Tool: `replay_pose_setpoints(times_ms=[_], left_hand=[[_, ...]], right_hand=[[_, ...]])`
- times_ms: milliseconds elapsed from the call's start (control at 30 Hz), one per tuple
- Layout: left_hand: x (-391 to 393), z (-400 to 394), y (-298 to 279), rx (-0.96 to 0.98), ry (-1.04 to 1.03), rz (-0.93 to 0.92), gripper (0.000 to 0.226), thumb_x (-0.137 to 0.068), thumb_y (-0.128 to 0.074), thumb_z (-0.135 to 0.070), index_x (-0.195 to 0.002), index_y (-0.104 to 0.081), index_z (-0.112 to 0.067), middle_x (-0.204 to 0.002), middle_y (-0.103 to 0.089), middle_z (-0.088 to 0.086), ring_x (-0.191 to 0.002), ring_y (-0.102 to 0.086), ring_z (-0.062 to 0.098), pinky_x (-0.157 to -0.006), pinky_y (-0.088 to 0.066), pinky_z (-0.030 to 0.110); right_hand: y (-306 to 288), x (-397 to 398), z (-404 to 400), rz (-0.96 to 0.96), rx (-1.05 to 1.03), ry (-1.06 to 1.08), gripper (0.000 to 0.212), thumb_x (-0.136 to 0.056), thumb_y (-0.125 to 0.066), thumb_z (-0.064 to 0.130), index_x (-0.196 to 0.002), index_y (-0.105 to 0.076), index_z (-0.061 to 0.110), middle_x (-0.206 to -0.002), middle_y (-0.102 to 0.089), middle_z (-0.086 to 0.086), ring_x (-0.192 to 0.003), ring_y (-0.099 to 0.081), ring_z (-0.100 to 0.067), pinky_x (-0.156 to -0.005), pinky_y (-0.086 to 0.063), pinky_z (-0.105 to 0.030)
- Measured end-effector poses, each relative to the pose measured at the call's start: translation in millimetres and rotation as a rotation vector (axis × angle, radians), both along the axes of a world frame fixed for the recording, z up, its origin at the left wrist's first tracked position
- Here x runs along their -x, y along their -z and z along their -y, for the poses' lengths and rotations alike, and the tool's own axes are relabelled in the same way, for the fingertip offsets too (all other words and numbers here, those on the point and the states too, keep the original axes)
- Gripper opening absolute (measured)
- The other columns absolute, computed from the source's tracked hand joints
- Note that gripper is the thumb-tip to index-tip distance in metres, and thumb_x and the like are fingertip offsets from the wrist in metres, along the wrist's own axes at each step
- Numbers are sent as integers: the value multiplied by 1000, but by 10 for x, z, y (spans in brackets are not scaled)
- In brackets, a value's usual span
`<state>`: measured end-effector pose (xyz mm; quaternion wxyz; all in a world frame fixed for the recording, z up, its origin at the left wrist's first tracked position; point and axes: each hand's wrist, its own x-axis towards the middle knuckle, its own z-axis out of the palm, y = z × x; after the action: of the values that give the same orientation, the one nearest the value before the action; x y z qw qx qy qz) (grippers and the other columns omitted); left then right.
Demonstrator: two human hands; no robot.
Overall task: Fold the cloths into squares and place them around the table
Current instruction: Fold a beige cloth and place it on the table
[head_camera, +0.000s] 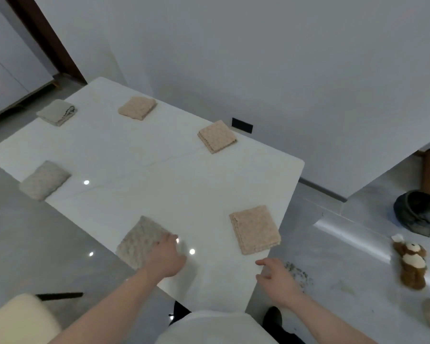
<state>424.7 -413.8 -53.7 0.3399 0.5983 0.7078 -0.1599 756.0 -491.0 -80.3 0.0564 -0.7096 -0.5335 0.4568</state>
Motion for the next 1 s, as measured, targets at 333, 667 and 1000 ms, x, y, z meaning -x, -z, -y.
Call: replay_pose_setpoints(times_ms=[333, 667, 1000], left_hand=[[-2021, 698, -22, -4, -164, 301, 75, -89, -60, -41, -156, -34, -24, -167, -13, -1, -148, -31, 25, -117, -37, 41], [-1765, 807, -40, 14, -285, 291, 71, -89, -61, -40, -155, -38, -23, -164, -21, -3, -143, -39, 22, -111, -41, 32], [-1919, 66, 297, 39, -320, 445, 64, -91, -66, -32, -150, -46, -20, -160, -28, 2, -139, -44, 19, -99, -38, 21]], right_hand=[[80, -1540, -50, 75, 152, -108, 49, -82, -65, 32, -129, -61, 23, -119, -48, 3, -101, -61, -18, -100, -50, -34], [-250, -1187, -459, -9, 79, -198, 46, -95, -61, 28, -140, -52, 23, -140, -44, 0, -99, -56, -12, -76, -44, -17], [-197, -1171, -854, -10, 79, -167, 50, -94, -64, 26, -142, -49, 25, -139, -49, 1, -99, -56, -12, -83, -45, -20]])
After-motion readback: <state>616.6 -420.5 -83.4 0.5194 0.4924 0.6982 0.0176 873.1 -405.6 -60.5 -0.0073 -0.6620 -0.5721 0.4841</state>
